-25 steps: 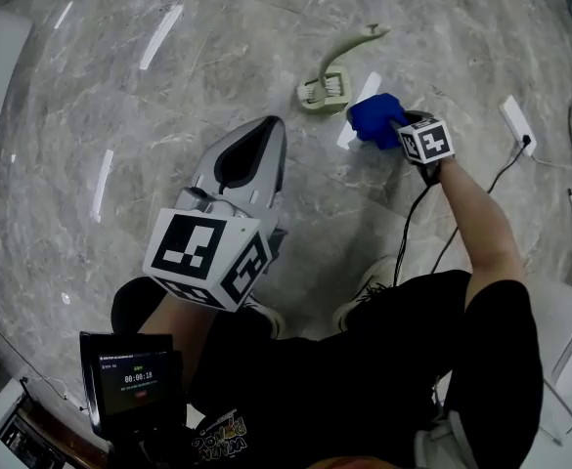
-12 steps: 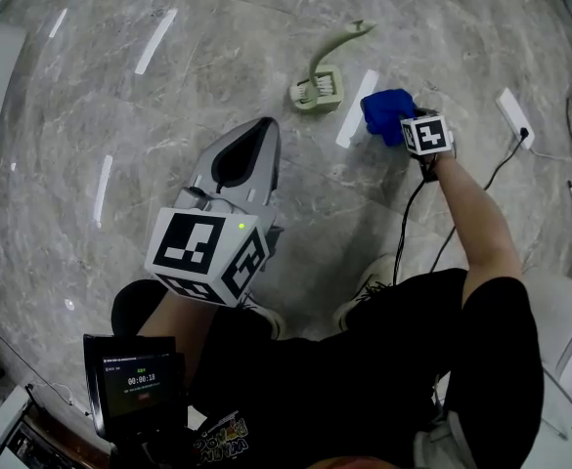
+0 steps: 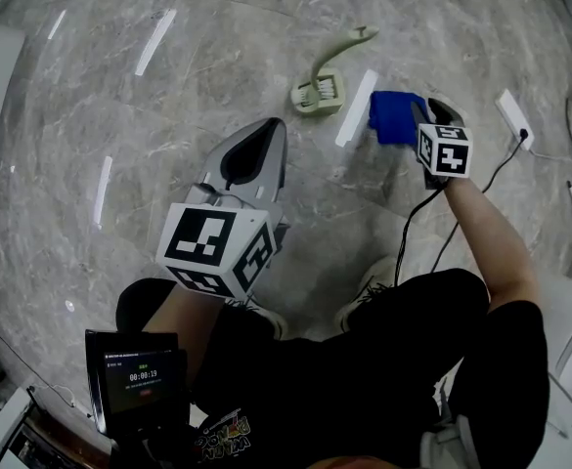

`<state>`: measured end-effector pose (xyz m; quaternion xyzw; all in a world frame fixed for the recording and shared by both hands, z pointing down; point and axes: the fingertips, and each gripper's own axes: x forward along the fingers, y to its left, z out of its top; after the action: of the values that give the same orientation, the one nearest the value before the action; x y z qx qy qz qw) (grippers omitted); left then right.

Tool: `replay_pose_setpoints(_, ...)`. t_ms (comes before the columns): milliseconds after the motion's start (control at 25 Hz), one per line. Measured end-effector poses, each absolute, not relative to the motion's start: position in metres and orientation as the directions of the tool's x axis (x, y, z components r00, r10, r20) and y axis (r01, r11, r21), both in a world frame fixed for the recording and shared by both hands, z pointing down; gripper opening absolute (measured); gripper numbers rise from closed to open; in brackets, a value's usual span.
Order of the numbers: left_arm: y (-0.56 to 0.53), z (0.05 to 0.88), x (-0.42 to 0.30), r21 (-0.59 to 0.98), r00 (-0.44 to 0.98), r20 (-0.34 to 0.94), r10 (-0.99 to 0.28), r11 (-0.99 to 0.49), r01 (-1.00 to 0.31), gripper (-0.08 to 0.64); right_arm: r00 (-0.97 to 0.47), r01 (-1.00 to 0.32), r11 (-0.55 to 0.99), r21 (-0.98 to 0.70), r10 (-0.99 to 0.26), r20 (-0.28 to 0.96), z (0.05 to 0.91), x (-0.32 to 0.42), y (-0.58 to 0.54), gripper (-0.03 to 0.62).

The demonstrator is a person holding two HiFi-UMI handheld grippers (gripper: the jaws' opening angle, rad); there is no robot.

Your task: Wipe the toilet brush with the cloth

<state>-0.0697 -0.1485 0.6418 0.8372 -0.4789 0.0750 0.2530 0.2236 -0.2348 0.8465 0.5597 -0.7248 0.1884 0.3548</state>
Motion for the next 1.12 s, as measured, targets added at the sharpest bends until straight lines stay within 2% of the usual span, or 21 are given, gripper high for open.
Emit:
replay_pose_setpoints(160,-0.154,0.640,-0.075,0.364,0.523,0.364,-0.770,-0.399,-0.841,0.011,-0.211,-0.952,0.306,0.030,-0.721,0.660,0.806,0.200,-0.232,0.172)
replay_pose_setpoints(200,-0.155,0.639,-0.076,0.367,0.522,0.362,-0.772,-0.397,-0.841,0.011,-0.228,-0.947,0.320,0.034,-0.741,0.631,0.792,0.195,-0.233,0.152)
replay_pose_setpoints(280,-0.157,0.634,-0.078,0.370,0.515,0.358,-0.779,-0.389,-0.844,0.011,-0.271,-0.929,0.365,0.060,-0.782,0.562,0.758,0.179,-0.234,0.029)
replay_pose_setpoints(320,-0.156,0.630,-0.078,0.369,0.509,0.359,-0.783,-0.382,-0.847,0.011,-0.300,-0.918,0.390,0.065,-0.794,0.528,0.740,0.169,-0.233,0.005)
replay_pose_setpoints(480,-0.138,0.613,-0.075,0.348,0.468,0.400,-0.788,-0.341,-0.873,0.011,-0.410,-0.875,0.482,0.047,-0.790,0.455,0.679,0.126,-0.208,0.003)
replay_pose_setpoints(760,-0.094,0.577,-0.075,0.309,0.386,0.411,-0.826,-0.272,-0.911,0.011,-0.464,-0.817,0.570,0.085,-0.737,0.491,0.623,0.091,-0.149,0.002)
replay_pose_setpoints(920,-0.060,0.571,-0.078,0.223,0.335,0.446,-0.830,-0.260,-0.940,0.011,-0.437,-0.825,0.558,0.091,-0.732,0.522,0.587,0.094,-0.125,0.002)
replay_pose_setpoints(1120,-0.029,0.525,-0.081,0.151,0.279,0.518,-0.808,-0.235,-0.960,0.011,-0.408,-0.894,0.443,-0.068,-0.742,0.532,0.519,0.098,-0.095,0.002)
